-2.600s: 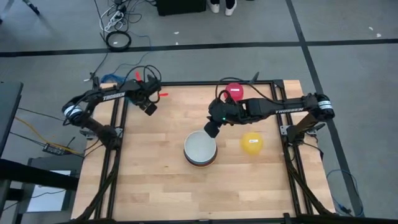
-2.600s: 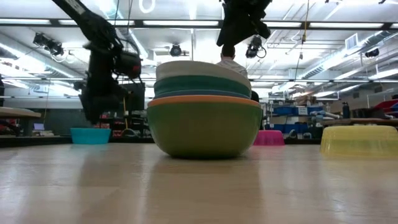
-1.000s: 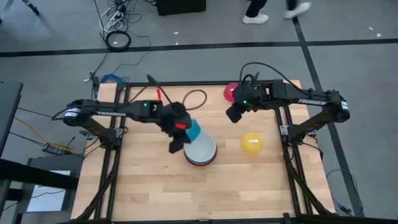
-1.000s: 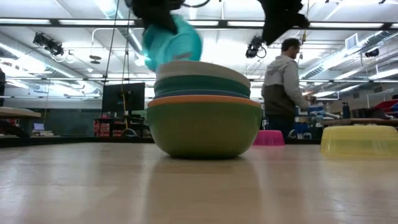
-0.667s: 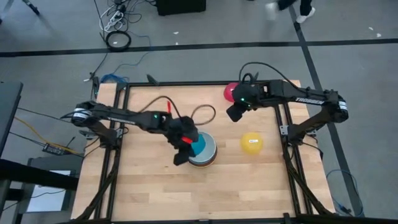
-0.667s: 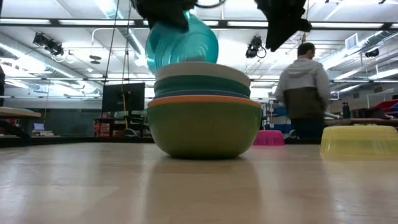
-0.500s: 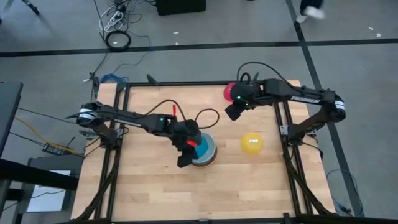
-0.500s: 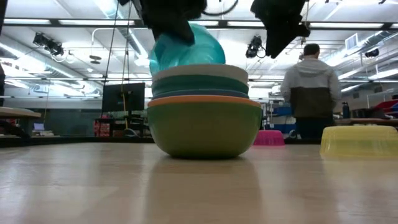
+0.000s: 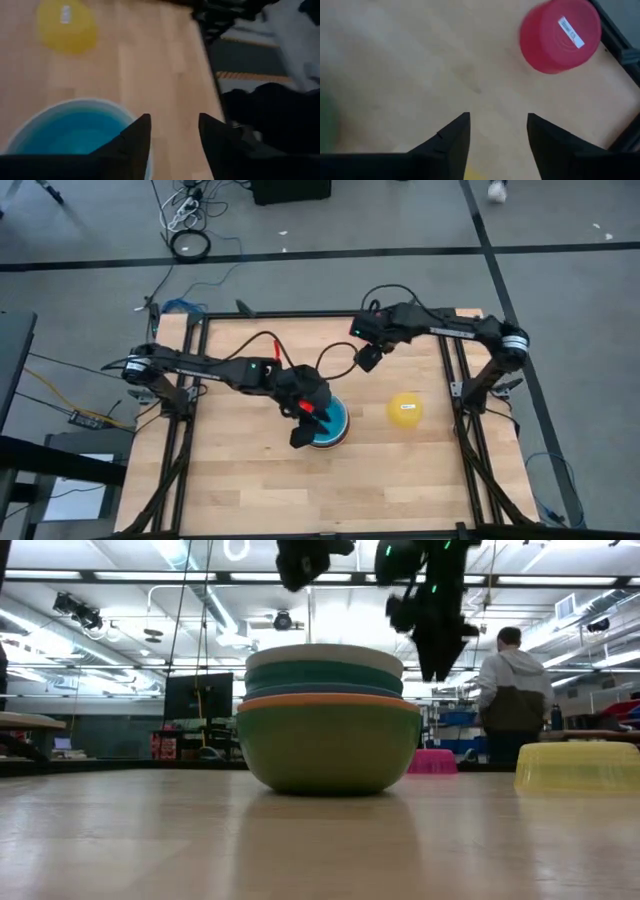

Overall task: Nest bowls inside each other
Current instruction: Stack the blue bowl on top of the white bowl, then adjust the pink bowl on the table

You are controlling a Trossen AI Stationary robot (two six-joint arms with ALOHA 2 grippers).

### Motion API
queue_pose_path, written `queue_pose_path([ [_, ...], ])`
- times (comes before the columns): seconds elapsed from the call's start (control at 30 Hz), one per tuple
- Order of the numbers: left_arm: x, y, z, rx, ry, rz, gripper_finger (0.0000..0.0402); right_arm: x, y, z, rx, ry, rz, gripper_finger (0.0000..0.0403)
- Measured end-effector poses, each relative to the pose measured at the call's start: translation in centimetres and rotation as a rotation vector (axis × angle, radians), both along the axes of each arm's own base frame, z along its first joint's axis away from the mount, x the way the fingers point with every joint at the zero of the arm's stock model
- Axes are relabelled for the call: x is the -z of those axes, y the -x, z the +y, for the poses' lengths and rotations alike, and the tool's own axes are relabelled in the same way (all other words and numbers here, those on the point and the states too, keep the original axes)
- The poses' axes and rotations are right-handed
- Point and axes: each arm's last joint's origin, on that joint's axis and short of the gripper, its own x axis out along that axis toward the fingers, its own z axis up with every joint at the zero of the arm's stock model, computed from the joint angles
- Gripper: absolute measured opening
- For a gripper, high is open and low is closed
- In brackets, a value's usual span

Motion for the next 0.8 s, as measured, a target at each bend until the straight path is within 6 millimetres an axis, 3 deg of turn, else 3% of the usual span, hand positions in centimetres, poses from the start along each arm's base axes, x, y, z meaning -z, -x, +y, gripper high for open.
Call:
queue_pose_path([
  [0.2, -1.9, 1.4, 0.6, -0.172, -0.263, 0.059, 0.0185, 2.8, 0.2, -4.8, 0.110, -0.031, 0.080, 0.0187],
  [0.37, -2.1, 1.5, 3.6, -0.376, -0.502, 0.064, 0.0185, 3.4, 1.3, -8.4, 0.198, -0.096, 0.023, 0.0166],
  [0.63, -1.9, 0.6, 11.1, -0.582, -0.501, 0.037, 0.0186, 3.3, 3.7, -12.2, 0.344, -0.187, -0.105, 0.0160],
  [0.8, -1.8, 0.8, 14.0, -0.632, -0.463, 0.030, 0.0186, 3.8, 6.1, -14.9, 0.474, -0.228, -0.172, 0.0178],
])
